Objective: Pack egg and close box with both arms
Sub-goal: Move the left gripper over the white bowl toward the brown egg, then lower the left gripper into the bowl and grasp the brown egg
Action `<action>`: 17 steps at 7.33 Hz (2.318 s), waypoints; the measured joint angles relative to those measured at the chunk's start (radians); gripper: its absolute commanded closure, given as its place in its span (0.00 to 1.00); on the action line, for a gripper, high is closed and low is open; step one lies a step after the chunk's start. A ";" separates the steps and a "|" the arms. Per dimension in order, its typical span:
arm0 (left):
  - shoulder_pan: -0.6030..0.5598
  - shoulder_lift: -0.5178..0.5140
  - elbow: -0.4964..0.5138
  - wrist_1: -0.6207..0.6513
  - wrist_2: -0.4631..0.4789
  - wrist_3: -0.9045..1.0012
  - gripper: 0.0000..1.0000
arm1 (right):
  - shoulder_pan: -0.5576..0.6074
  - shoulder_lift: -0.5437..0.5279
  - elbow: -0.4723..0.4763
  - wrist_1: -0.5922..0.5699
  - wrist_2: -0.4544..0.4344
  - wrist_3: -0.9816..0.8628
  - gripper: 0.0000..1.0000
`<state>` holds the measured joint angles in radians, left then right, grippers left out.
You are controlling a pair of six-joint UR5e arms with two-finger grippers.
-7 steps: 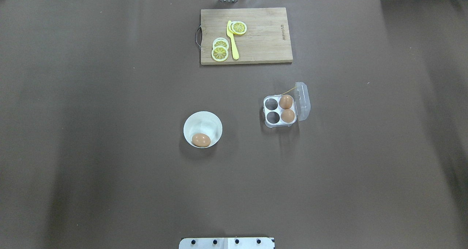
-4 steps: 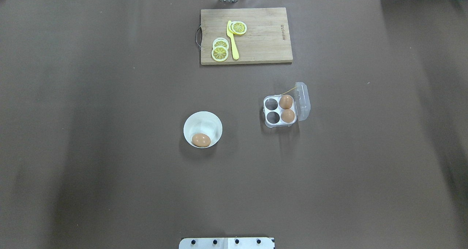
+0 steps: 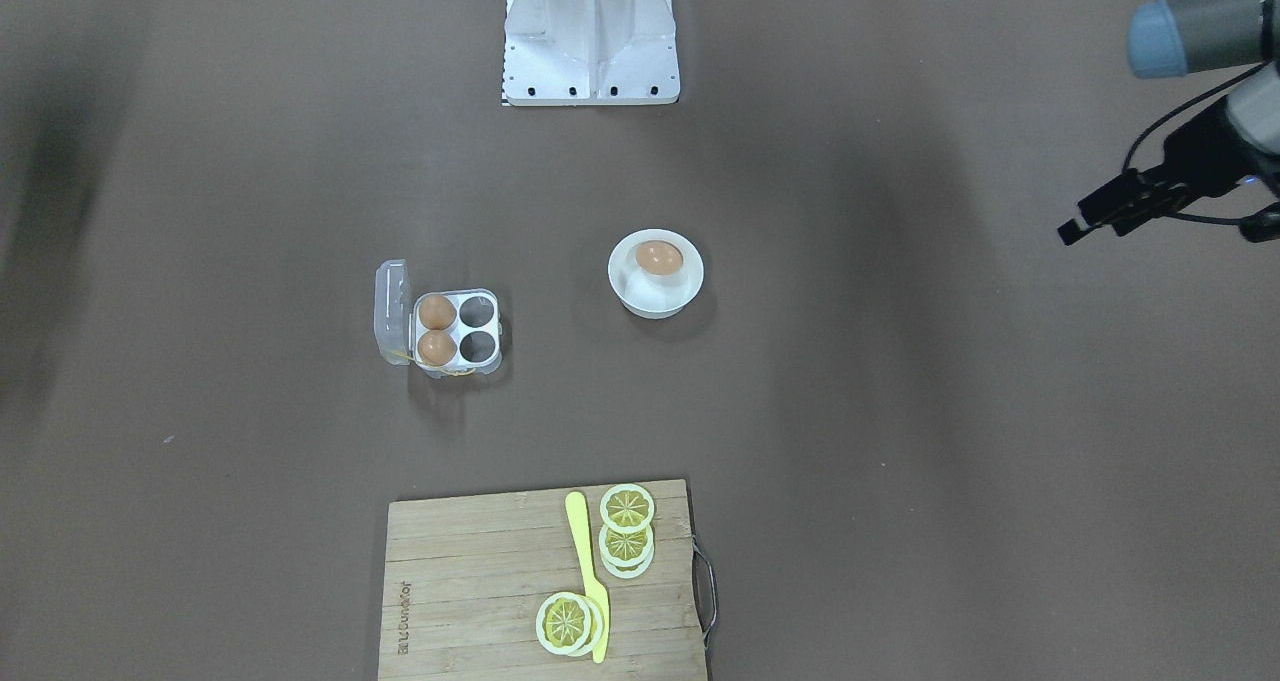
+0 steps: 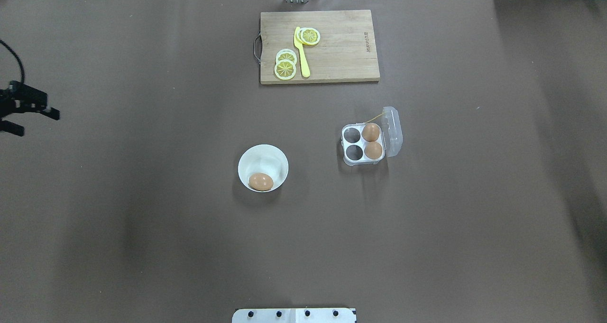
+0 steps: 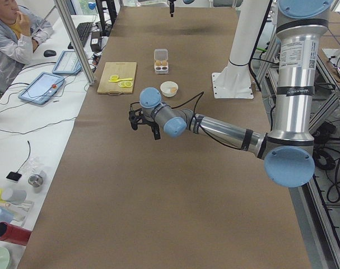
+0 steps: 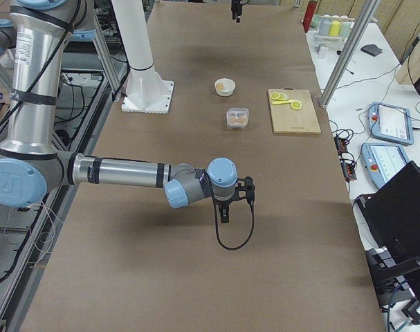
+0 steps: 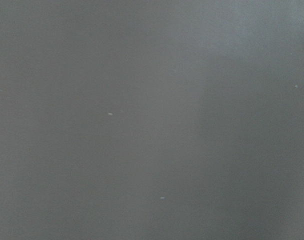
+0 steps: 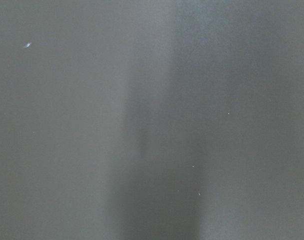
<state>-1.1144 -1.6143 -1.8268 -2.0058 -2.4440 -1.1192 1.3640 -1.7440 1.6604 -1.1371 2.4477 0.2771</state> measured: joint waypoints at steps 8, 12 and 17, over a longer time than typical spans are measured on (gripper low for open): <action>0.491 -0.659 0.177 0.433 0.367 -0.618 0.12 | -0.087 0.037 -0.002 0.002 -0.001 0.049 0.00; 0.570 -0.666 0.236 0.352 0.416 -0.735 0.23 | -0.096 0.045 -0.002 0.002 0.001 0.052 0.00; 0.582 -0.662 0.283 0.284 0.424 -0.757 0.23 | -0.103 0.047 -0.008 0.002 -0.001 0.051 0.00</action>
<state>-0.5327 -2.2761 -1.5434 -1.7217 -2.0201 -1.8766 1.2607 -1.6973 1.6522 -1.1354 2.4469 0.3286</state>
